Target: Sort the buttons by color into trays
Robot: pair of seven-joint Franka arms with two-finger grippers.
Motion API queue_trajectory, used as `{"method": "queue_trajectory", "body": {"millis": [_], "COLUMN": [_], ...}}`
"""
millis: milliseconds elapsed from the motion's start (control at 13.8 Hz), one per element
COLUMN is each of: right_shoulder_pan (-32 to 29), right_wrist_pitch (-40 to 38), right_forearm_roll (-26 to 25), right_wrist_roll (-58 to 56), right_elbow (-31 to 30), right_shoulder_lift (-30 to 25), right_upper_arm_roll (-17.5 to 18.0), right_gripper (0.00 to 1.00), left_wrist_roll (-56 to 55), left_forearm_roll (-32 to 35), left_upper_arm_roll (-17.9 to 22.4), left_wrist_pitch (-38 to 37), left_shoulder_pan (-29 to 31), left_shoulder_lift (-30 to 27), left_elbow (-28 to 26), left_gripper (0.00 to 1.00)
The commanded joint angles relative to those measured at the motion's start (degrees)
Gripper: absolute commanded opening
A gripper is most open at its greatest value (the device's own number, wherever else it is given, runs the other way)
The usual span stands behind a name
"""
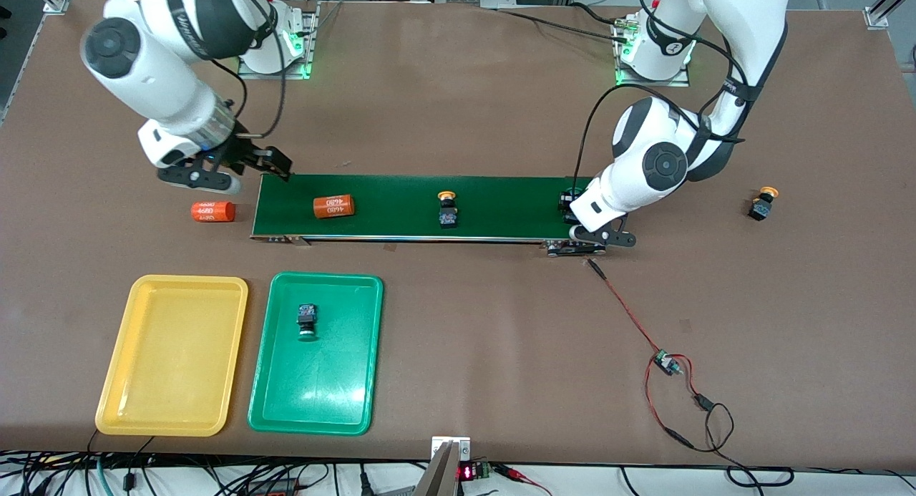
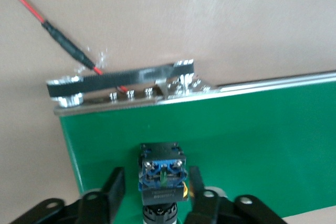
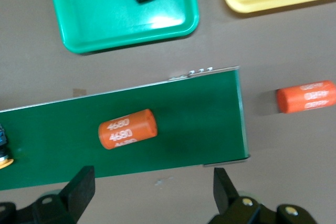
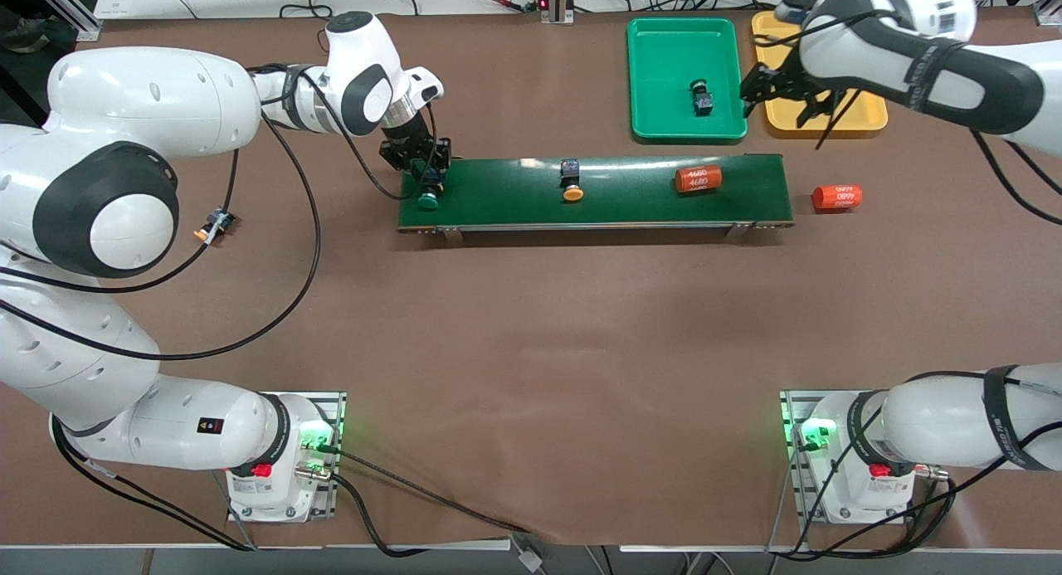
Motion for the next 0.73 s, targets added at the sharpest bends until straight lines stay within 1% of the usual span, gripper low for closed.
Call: {"method": "queue_trajectory", "body": {"millis": [0,73,145,218,291,436,581,654], "right_shoulder_pan": [2.75,3.54,4.07,5.03,6.78,7.94,8.65,8.82], "right_wrist_pitch": [3.77,4.21,4.65,4.66,4.66,4.48,4.39,4.48], "right_forearm_roll": [0.40,0.40,0.31,-0.21,-1.70,-5.39,-5.84,-6.54], "right_wrist_roll": [2.63,2.71,3.67,4.90,5.43,5.44,4.83,4.74], "right_elbow": [-0.14,-0.06,-0.06,-0.06,0.03,0.03,0.03,0.03], "right_shoulder_lift": [3.05,3.84,4.54,5.25,6.30,7.45,7.89,7.98], "right_upper_arm_roll": [-0.25,-0.25,-0.25,-0.25,-0.33,-0.33,-0.33,-0.33], "right_gripper": [1.00,1.00,1.00,1.00,1.00,1.00,1.00,1.00], "left_wrist_roll": [0.37,0.38,0.46,0.64,0.64,2.47,8.95,15.43], "left_forearm_roll": [-1.11,-1.11,-1.03,-0.85,-0.76,0.98,5.37,5.39], "left_upper_arm_roll": [1.83,3.06,4.55,4.83,4.83,4.92,4.92,4.92], "left_wrist_pitch": [-2.85,-3.74,-5.05,-5.76,-6.29,-7.52,-7.70,-7.70], "left_shoulder_pan": [-0.27,-0.27,1.30,4.18,7.17,12.71,17.64,20.27], "left_shoulder_lift": [-1.90,-3.38,-4.88,-5.59,-6.03,-5.86,-5.60,-5.86], "left_elbow": [3.71,3.90,3.81,3.81,3.47,3.29,1.80,0.23], "left_gripper": [1.00,1.00,1.00,1.00,1.00,1.00,1.00,1.00]}}
